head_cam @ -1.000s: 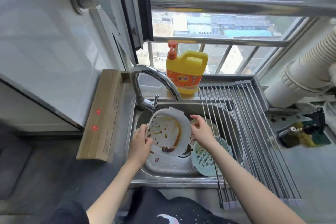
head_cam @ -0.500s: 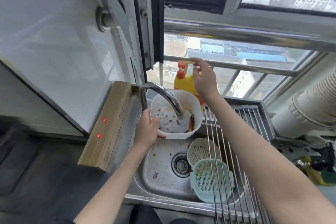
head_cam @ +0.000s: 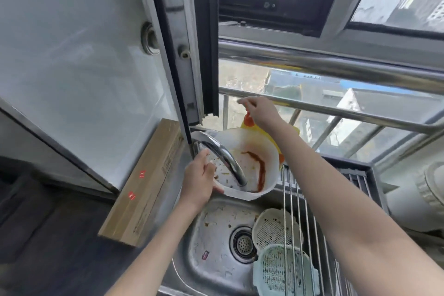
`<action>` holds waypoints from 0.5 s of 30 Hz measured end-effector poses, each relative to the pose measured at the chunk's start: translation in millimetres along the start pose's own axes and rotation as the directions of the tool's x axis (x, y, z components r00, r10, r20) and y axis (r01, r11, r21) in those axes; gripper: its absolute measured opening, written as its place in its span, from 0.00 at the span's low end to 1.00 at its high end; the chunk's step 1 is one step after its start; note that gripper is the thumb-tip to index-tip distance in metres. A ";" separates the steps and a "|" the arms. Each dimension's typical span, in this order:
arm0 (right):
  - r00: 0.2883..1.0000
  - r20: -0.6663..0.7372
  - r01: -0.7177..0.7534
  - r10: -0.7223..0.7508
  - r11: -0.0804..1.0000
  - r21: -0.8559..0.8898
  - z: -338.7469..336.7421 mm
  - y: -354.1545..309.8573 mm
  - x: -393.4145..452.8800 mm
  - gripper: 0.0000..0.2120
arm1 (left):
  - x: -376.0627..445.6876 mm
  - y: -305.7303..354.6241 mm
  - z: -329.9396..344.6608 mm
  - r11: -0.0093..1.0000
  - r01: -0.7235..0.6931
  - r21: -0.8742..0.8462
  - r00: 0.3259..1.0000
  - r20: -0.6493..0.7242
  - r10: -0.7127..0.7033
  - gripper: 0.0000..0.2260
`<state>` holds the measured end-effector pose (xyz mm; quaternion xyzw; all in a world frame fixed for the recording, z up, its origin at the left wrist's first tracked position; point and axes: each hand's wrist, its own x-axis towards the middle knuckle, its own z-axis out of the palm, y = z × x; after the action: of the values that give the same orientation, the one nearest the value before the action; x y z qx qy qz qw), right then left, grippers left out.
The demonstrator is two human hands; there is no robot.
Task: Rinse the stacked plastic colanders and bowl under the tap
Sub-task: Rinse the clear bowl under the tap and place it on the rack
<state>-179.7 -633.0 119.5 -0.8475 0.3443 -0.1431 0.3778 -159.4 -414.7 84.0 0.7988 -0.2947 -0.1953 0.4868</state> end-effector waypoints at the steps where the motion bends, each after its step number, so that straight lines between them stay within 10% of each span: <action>1: 1.000 0.002 0.009 -0.009 1.000 0.018 1.7 1.1 -0.1 0.15 | 2.3 1.3 0.8 1.000 0.000 0.007 1.000 0.006 0.000 0.08; 15: 0.979 0.181 0.101 -0.091 0.994 -0.046 -8.6 16.0 4.9 0.16 | 37.4 -6.4 3.4 0.995 0.045 0.090 0.984 0.167 -0.060 0.06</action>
<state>-188.1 -648.6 113.4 -0.8826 0.2716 -0.0751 0.3764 -131.5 -439.5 75.7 0.8071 -0.3219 -0.2624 0.4198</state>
